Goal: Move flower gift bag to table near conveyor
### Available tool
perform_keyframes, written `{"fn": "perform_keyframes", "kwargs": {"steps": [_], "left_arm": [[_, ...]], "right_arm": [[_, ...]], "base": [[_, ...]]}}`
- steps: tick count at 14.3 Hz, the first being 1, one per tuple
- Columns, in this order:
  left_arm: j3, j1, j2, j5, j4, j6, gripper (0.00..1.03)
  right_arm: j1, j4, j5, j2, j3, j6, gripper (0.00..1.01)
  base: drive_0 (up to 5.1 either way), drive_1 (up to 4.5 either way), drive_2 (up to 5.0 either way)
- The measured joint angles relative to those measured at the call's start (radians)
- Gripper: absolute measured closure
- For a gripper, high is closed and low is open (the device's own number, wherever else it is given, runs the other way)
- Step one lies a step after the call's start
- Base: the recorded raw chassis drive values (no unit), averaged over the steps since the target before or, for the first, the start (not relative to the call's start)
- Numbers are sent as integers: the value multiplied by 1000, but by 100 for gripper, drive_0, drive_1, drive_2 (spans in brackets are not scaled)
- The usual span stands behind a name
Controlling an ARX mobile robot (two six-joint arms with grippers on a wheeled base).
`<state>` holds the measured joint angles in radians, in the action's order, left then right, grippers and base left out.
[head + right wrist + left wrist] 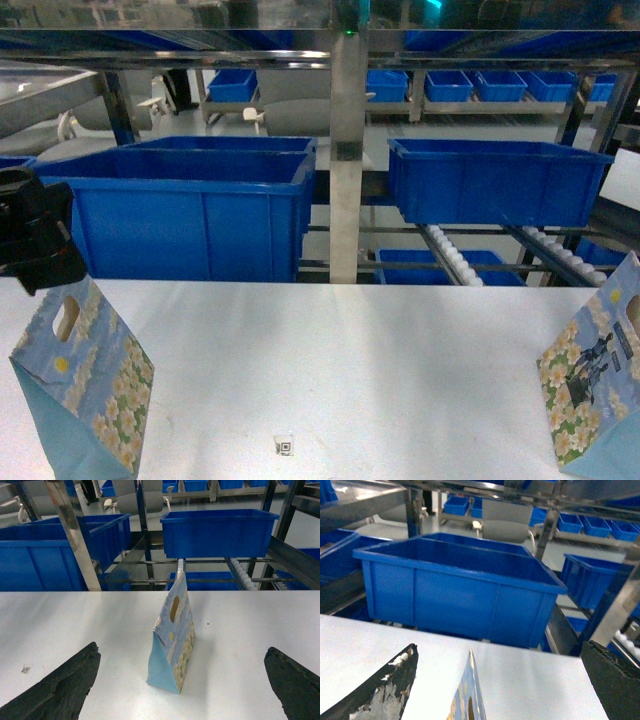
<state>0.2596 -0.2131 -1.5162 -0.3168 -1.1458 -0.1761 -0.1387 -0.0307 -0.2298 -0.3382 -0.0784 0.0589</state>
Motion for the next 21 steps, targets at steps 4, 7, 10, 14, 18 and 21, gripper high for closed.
{"fn": "perform_keyframes", "kwargs": {"steps": [4, 7, 10, 14, 18, 21], "left_arm": [[-89, 47, 555, 107, 559, 52, 5], [-92, 4, 1035, 85, 1042, 70, 5], [-93, -164, 1307, -38, 1371, 44, 5], [-188, -92, 1416, 19, 1135, 116, 26], [-211, 68, 1466, 172, 1144, 158, 80], [-245, 215, 1507, 314, 1155, 159, 101]], "right_arm": [[0, 0, 0, 0, 0, 0, 3], [0, 0, 0, 0, 0, 0, 3], [0, 0, 0, 0, 0, 0, 3], [143, -235, 209, 101, 64, -47, 36], [138, -148, 230, 162, 66, -52, 91], [138, 19, 228, 333, 62, -57, 99]], "base": [[0, 0, 0], [0, 0, 0], [0, 0, 0], [0, 0, 0], [0, 0, 0], [0, 0, 0]]}}
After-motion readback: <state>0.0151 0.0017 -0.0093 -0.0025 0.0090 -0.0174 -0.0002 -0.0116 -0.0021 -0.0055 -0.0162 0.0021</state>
